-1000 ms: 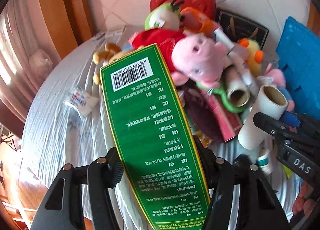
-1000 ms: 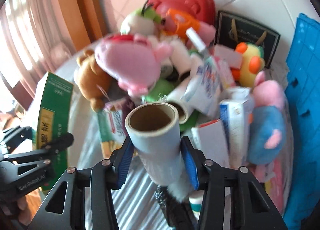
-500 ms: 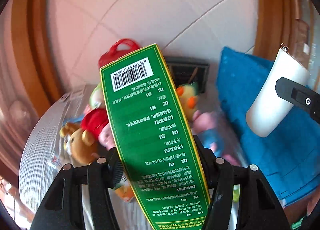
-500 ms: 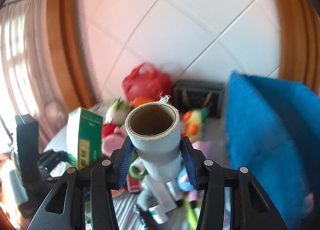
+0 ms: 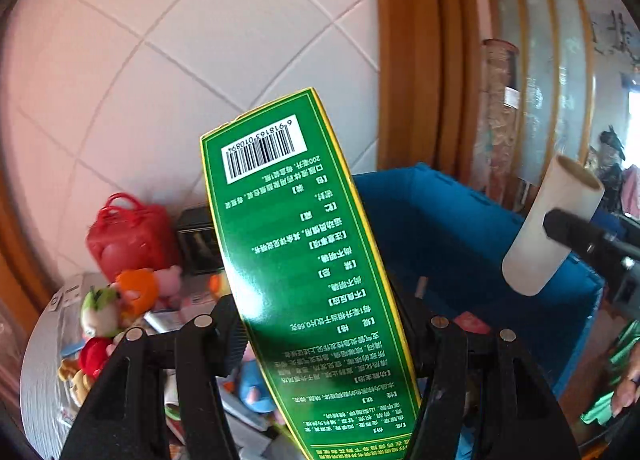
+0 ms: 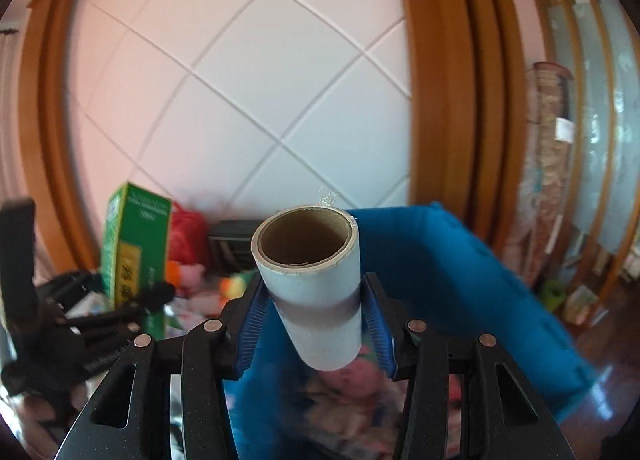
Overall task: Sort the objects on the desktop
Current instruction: 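Carry both items over the blue crate and open both tools to drop them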
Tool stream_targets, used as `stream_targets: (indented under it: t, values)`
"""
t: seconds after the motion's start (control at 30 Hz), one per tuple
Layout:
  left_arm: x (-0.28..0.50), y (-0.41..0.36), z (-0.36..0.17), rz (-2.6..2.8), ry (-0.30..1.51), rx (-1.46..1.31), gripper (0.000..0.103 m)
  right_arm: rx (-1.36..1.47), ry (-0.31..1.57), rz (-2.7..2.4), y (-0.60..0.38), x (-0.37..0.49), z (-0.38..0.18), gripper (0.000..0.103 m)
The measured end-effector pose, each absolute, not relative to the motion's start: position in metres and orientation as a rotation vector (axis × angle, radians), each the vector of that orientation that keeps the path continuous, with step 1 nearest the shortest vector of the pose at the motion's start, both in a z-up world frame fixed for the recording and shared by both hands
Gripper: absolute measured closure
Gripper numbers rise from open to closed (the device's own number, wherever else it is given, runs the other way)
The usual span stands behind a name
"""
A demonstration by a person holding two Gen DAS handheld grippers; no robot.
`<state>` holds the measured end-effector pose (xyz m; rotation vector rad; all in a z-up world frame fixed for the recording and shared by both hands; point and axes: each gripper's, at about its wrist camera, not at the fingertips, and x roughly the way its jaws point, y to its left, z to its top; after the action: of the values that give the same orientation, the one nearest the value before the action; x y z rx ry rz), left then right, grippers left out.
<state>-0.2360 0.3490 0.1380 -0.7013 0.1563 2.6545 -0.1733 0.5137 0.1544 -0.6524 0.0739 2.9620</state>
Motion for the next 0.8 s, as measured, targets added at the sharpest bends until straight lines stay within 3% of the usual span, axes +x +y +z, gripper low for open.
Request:
stream_targets:
  t: [0.17, 0.27, 0.4, 0.67, 0.73, 0.8]
  values:
    - [-0.237, 0.419, 0.138, 2.572, 0.187, -0.776, 0.044, -0.757, 0.034, 2.863, 0.573, -0.171, 0.140, 0.056]
    - [-0.231, 0.460, 0.122, 2.523, 0.237, -0.851, 0.051, -0.834, 0.044, 2.831, 0.604, -0.166, 0.123, 0.056]
    - [-0.235, 0.504, 0.096, 2.456, 0.298, -0.967, 0.051, -0.927, 0.051, 2.800, 0.638, -0.158, 0.106, 0.056]
    - [-0.229, 0.541, 0.083, 2.469, 0.364, -1.000, 0.051, -1.050, 0.048, 2.771, 0.690, -0.168, 0.071, 0.056]
    - [-0.231, 0.543, 0.084, 2.480, 0.361, -1.020, 0.044, -1.051, 0.057, 2.774, 0.692, -0.167, 0.070, 0.056]
    - [-0.232, 0.542, 0.082, 2.501, 0.368, -1.024, 0.029, -1.048, 0.060, 2.777, 0.696, -0.167, 0.069, 0.056]
